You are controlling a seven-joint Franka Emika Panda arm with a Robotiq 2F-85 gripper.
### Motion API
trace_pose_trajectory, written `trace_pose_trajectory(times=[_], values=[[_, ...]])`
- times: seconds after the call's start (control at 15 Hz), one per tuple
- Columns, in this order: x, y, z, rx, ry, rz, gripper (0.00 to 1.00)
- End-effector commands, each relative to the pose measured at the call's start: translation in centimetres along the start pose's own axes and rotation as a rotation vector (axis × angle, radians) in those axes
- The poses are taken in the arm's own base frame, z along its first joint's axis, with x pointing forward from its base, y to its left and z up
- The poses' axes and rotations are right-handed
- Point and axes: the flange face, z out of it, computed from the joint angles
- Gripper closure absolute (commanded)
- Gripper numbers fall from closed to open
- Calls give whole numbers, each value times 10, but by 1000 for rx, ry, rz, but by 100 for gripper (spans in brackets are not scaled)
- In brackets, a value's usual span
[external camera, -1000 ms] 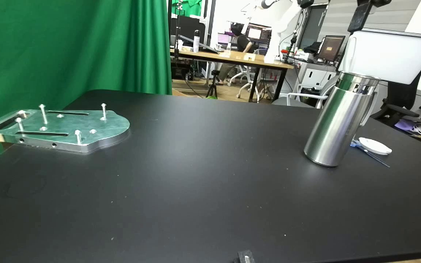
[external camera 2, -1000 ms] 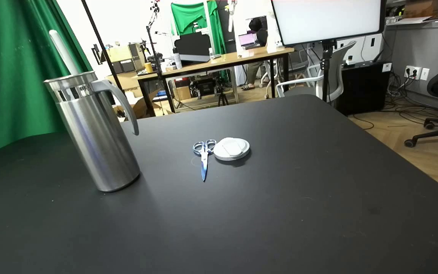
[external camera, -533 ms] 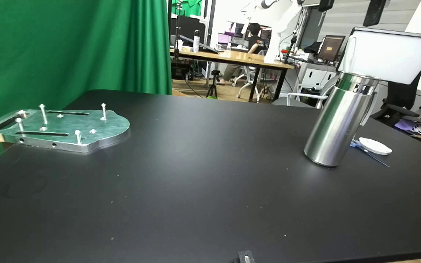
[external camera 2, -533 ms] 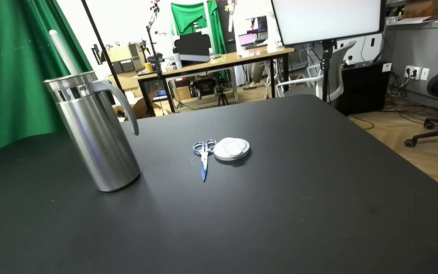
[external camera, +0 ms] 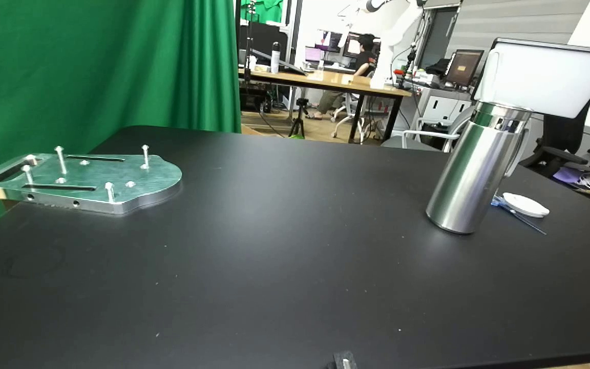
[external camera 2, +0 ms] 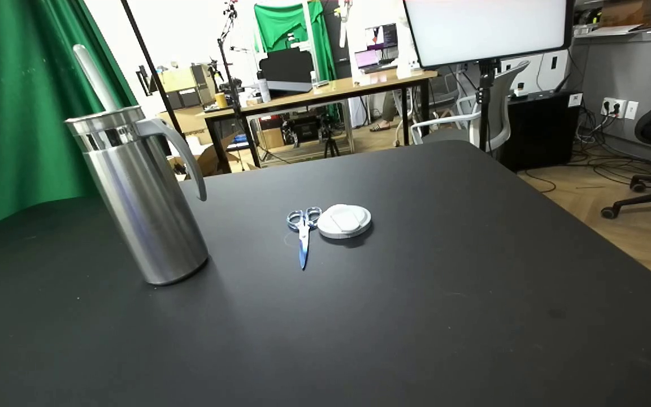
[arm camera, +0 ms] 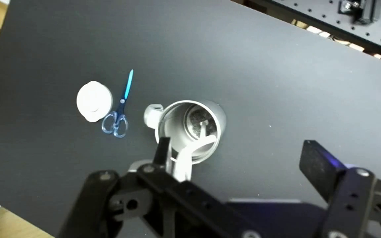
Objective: Use the brush to clean the silver thermos
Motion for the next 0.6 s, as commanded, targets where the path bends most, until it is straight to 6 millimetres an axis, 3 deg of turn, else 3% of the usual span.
trace_pose_trajectory(times=[0.0, 0.13, 0.27, 0.53], values=[[17, 63, 0, -21, -63, -192, 0], [24, 89, 9, -3, -74, -305, 0], [28, 98, 20, 40, -69, -343, 0], [28, 78, 37, 53, -96, -405, 0]])
